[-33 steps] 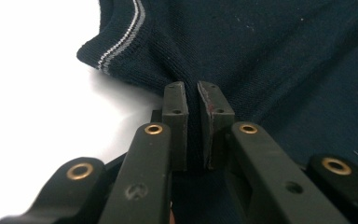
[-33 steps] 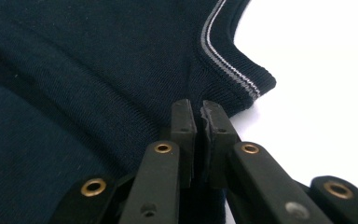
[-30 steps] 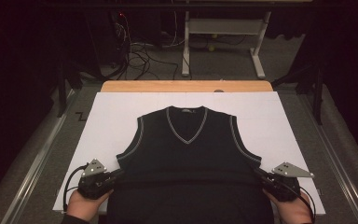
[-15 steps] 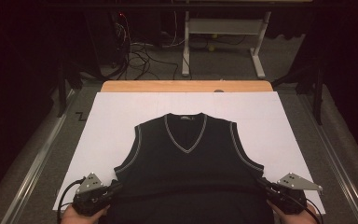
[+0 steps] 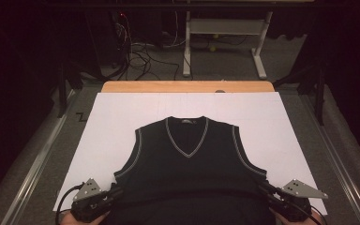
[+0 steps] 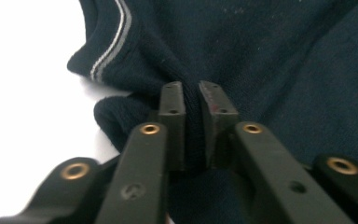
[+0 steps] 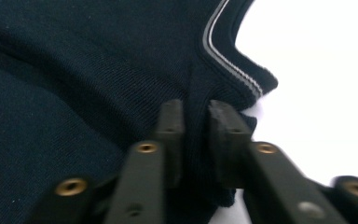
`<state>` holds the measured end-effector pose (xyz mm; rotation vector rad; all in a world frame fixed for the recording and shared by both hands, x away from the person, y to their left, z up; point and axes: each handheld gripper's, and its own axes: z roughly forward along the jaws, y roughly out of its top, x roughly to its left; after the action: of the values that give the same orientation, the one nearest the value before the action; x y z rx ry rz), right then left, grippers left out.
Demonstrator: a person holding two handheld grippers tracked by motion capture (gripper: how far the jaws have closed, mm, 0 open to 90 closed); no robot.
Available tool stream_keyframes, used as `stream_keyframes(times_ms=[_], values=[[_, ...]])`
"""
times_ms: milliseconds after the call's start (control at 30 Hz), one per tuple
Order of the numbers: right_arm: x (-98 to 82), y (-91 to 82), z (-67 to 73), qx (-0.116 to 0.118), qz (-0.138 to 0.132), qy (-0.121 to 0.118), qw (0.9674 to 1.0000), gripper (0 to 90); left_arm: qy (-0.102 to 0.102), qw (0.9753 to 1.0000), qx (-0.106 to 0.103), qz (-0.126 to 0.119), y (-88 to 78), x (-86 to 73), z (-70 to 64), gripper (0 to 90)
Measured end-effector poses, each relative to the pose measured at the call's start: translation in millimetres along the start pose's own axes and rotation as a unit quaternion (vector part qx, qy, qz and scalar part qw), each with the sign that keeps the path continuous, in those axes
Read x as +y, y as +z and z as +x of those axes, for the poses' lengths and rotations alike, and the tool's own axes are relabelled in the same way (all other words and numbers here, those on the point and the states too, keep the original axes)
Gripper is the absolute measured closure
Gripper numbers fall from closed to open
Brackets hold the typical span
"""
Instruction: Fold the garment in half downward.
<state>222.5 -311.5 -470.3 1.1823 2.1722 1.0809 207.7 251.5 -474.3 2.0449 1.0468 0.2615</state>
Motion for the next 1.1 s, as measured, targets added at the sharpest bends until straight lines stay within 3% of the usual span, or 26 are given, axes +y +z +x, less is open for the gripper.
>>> stream_keyframes(times_ms=[100,133,167,300,467,633,733,800,833,900,1000,1100], values=[[0.4,-0.7,-1.8,-0.003,-0.014,0.009,0.9999,54.0,-0.005,1.0,0.005,-0.003,-1.3,2.4,1.3,59.8],[-0.1,-0.6,-3.6,-0.003,-0.025,0.011,0.9996,44.0,-0.007,0.9999,0.011,-0.01,-3.1,3.4,2.4,53.7],[-0.1,-0.6,-3.6,-0.003,-0.025,0.011,0.9996,44.0,-0.007,0.9999,0.011,-0.01,-3.1,3.4,2.4,49.9],[-1.1,1.1,-6.4,-0.012,-0.045,0.008,0.9989,28.5,-0.008,0.9988,0.028,-0.039,-4.0,4.0,5.2,39.1],[2.6,3.3,-10.2,-0.023,-0.068,0.027,0.9971,14.1,0.0,0.9968,0.049,-0.063,1.6,8.1,10.2,23.5],[8.2,8.6,-13.4,-0.031,-0.077,0.042,0.9956,1.0,-0.01,0.9953,0.055,-0.079,3.3,15.9,18.0,18.1],[13.2,12.9,-17.3,-0.037,-0.082,0.053,0.9945,0.3,-0.016,0.994,0.058,-0.092,4.1,20.0,22.3,11.8],[16.8,15.7,-19.7,-0.04,-0.085,0.059,0.9938,0.2,-0.021,0.9946,0.058,-0.083,8.2,24.1,26.3,5.7],[19.6,18.7,-21.2,-0.041,-0.086,0.058,0.9938,0.2,-0.028,0.9946,0.066,-0.076,10.3,25.9,27.4,0.0],[23.9,24.0,-22.5,-0.042,-0.083,0.052,0.9943,0.2,-0.028,0.9922,0.094,-0.078,13.8,27.5,28.1,0.0],[30.2,30.2,-25.1,-0.047,-0.079,0.034,0.9952,0.2,-0.027,0.9934,0.082,-0.075,17.1,29.7,31.4,0.0],[37.6,35.7,-29.9,-0.047,-0.08,0.033,0.9951,0.2,-0.028,0.9939,0.078,-0.073,20.9,34.7,37.5,0.0]])
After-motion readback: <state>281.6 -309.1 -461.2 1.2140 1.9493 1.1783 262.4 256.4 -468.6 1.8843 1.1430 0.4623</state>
